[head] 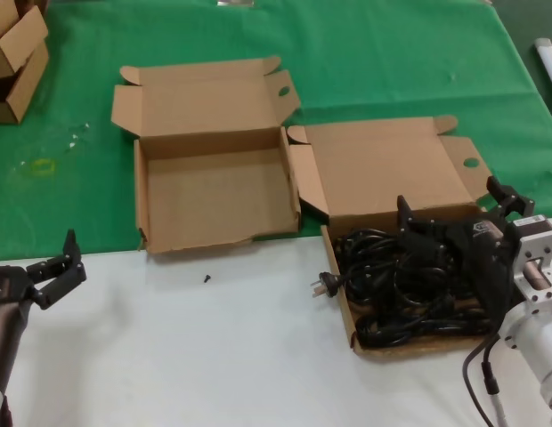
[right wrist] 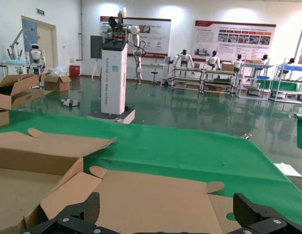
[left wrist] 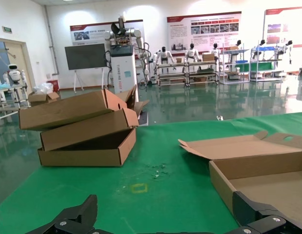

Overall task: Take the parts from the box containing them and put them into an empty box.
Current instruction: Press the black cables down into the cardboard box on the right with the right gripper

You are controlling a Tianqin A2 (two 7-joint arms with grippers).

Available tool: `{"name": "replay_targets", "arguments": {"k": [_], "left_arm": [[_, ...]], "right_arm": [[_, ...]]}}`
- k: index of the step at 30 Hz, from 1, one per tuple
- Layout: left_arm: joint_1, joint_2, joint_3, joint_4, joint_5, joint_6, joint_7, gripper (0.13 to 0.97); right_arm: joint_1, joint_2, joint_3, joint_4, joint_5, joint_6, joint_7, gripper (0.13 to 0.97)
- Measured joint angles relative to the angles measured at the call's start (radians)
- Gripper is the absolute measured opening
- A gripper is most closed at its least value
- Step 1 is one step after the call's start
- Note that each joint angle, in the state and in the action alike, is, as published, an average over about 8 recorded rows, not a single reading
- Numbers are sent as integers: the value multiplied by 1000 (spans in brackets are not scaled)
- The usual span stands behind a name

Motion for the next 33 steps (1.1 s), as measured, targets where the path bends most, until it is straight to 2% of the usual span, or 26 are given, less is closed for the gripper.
{"name": "replay_targets", "arguments": {"k": [33], "left_arm": [[0, 0, 0, 0, 0, 0, 0, 966]], "right_arm": [[0, 0, 0, 0, 0, 0, 0, 965]]}}
